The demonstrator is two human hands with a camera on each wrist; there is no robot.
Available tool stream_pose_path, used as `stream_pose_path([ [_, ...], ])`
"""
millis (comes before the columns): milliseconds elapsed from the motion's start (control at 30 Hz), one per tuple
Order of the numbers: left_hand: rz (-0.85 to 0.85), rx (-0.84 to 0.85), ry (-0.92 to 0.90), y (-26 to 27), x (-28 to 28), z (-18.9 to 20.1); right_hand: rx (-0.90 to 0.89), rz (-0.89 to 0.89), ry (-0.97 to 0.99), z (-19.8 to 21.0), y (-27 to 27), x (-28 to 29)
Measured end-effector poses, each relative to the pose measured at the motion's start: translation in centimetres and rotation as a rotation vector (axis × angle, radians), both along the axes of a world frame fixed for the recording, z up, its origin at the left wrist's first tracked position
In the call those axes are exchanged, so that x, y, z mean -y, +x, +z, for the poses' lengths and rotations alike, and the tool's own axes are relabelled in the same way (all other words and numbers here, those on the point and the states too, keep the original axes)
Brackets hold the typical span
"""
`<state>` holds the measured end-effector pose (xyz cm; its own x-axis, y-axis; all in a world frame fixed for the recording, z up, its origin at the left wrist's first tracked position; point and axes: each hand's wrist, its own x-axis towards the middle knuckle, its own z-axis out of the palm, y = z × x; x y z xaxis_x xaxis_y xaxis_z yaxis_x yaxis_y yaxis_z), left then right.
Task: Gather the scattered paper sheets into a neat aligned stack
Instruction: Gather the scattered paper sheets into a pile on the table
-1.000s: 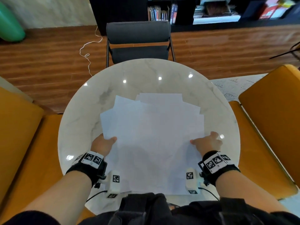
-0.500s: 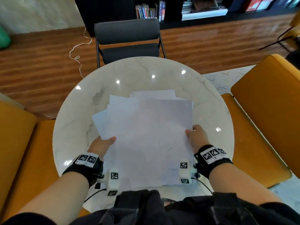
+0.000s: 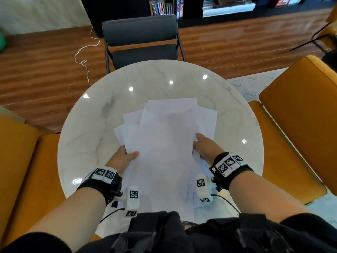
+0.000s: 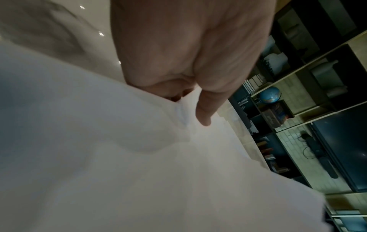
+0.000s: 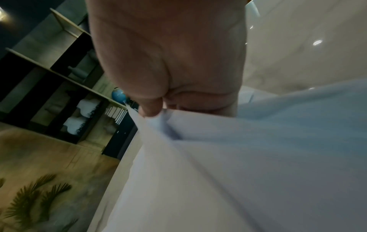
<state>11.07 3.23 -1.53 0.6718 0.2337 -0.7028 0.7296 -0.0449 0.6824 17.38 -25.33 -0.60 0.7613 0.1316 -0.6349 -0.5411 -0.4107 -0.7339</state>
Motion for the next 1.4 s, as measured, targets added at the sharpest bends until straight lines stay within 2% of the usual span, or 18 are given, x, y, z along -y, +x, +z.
stream_pose_path([
  [133,0.043,-0.023,0.058,0.6,1.1,0.1,-0.041,-0.143,-0.045,0.6,-0.7,-1.2],
  [233,-0.107,-0.074,0.200,0.7,2.2,0.0,0.020,0.035,-0.038,0.2,-1.6,-2.3],
  [300,-0.140,-0.047,0.304,0.6,2.3,-0.1,0.115,0.099,-0.164,-0.2,-1.6,-2.8],
  [400,-0.066,-0.006,0.380,0.3,1.3,-0.3,0.246,-0.112,-0.415,-0.5,-0.5,-2.2],
  [467,0.013,-0.007,0.397,-0.2,0.3,-0.2,0.195,-0.229,-0.549,-0.6,0.1,-1.2],
  [567,0.157,0.005,0.417,-1.2,-1.1,0.1,0.070,-0.131,-0.720,-0.4,0.4,-0.6],
  [667,0.219,-0.027,0.488,-2.2,-1.9,0.9,0.049,-0.041,-0.828,-1.0,0.8,-1.4],
  [767,0.189,-0.074,0.503,-2.9,-2.6,1.3,-0.038,-0.103,-0.733,-1.2,1.8,-2.3],
  [833,0.155,-0.094,0.499,-3.3,-3.0,1.1,-0.076,-0.032,-0.698,-0.9,2.1,-2.7],
  [933,0.102,-0.115,0.513,-4.0,-3.3,0.9,0.043,0.075,-0.606,-0.7,2.2,-2.6],
  [1000,0.098,-0.110,0.524,-4.4,-3.4,0.9,0.145,0.068,-0.562,-0.7,2.0,-2.2],
  [1133,0.086,-0.106,0.543,-4.9,-3.9,1.0,0.274,-0.323,-0.304,0.4,1.9,-0.9],
  [1300,0.022,-0.079,0.564,-4.6,-4.0,1.2,0.241,-0.763,-0.030,0.8,2.6,0.6],
  [1333,0.009,-0.076,0.569,-4.5,-4.0,1.3,0.214,-0.822,0.035,1.1,2.9,0.8],
  [1400,0.004,-0.071,0.580,-4.3,-4.3,1.2,0.201,-0.745,-0.057,1.9,3.3,1.4],
])
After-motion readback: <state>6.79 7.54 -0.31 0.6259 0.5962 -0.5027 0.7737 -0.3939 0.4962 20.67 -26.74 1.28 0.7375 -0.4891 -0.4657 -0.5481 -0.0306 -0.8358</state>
